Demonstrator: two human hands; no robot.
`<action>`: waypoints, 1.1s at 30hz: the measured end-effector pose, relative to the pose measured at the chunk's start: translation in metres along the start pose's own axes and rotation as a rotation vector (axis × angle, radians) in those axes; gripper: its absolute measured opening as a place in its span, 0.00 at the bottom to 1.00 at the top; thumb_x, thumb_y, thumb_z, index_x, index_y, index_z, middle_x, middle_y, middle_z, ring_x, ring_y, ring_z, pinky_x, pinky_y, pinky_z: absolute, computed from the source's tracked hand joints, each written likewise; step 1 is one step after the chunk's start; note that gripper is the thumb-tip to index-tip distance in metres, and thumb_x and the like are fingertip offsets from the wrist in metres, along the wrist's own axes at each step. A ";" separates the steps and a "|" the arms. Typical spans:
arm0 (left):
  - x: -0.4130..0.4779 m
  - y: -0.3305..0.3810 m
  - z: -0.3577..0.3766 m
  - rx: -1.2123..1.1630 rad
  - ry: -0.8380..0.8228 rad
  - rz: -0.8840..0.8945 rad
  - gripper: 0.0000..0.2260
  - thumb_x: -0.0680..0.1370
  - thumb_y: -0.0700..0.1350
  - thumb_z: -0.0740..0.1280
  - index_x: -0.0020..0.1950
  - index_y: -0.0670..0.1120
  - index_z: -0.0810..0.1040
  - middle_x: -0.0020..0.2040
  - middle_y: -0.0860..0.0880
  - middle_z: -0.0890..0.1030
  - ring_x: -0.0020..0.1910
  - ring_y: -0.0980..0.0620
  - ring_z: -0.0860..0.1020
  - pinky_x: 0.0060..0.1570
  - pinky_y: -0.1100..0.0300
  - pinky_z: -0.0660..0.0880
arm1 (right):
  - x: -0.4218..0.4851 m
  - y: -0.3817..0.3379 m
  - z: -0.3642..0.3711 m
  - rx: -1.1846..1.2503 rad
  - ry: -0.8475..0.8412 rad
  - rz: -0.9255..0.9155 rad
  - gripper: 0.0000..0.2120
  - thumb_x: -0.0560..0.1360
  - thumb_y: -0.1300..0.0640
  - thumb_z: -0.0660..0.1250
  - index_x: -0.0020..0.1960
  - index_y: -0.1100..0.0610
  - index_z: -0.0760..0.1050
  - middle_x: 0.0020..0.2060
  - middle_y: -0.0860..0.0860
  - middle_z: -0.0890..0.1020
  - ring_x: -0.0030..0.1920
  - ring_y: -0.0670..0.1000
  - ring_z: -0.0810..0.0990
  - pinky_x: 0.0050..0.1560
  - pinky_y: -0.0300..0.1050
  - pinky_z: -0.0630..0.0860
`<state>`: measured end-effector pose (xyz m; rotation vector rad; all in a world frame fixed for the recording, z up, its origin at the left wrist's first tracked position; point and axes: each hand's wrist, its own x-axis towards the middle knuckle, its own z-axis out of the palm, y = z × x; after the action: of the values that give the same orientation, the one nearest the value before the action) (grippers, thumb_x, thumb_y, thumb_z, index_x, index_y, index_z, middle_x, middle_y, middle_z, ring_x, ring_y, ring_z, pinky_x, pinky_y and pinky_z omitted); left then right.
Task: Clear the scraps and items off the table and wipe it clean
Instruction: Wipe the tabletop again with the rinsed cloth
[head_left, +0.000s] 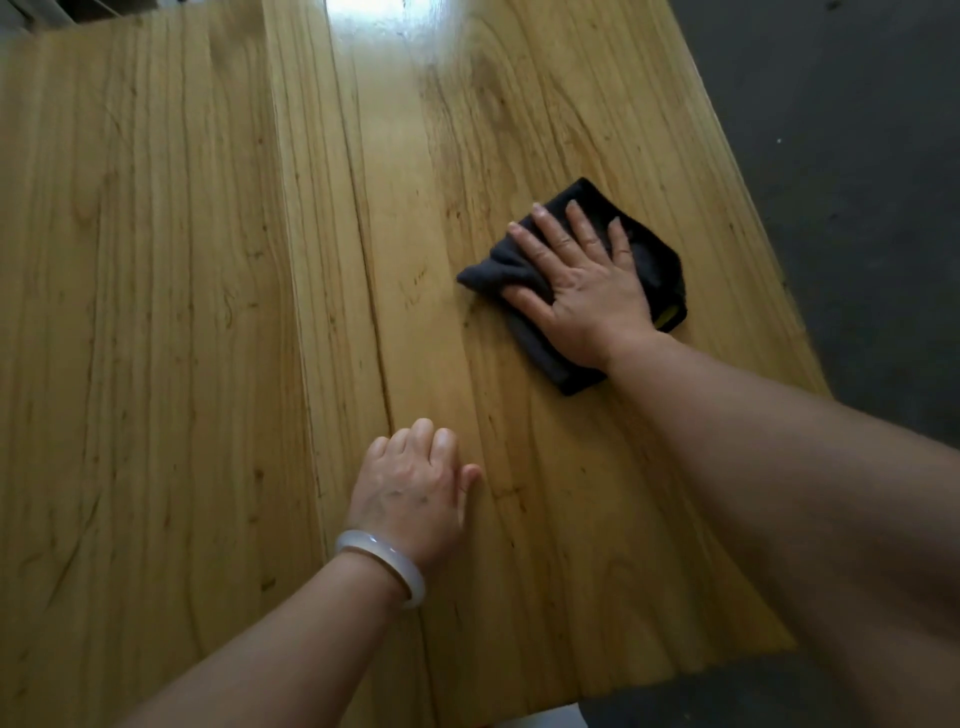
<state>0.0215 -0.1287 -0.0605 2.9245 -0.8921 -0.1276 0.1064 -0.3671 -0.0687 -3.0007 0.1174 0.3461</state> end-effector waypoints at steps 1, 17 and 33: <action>0.000 0.000 0.000 0.000 -0.001 0.002 0.15 0.76 0.53 0.53 0.37 0.46 0.71 0.33 0.50 0.67 0.29 0.52 0.66 0.29 0.57 0.68 | -0.001 0.009 -0.001 0.007 0.004 0.041 0.32 0.79 0.32 0.42 0.80 0.41 0.40 0.80 0.43 0.40 0.79 0.50 0.36 0.76 0.60 0.35; -0.003 0.001 0.001 0.007 -0.062 -0.013 0.12 0.76 0.52 0.57 0.39 0.46 0.71 0.35 0.49 0.68 0.31 0.51 0.67 0.32 0.55 0.70 | -0.078 0.102 0.014 0.146 0.143 0.789 0.45 0.74 0.24 0.44 0.81 0.51 0.42 0.77 0.60 0.56 0.73 0.64 0.59 0.71 0.64 0.56; 0.001 0.008 -0.007 0.037 -0.223 -0.085 0.14 0.79 0.55 0.52 0.51 0.47 0.71 0.47 0.48 0.70 0.46 0.50 0.71 0.51 0.54 0.69 | -0.230 0.095 0.050 0.161 0.183 0.916 0.45 0.72 0.25 0.44 0.79 0.52 0.51 0.67 0.63 0.69 0.66 0.64 0.69 0.64 0.63 0.64</action>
<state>0.0184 -0.1353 -0.0527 3.0265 -0.8040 -0.4551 -0.1364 -0.4404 -0.0745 -2.6086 1.4568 0.1128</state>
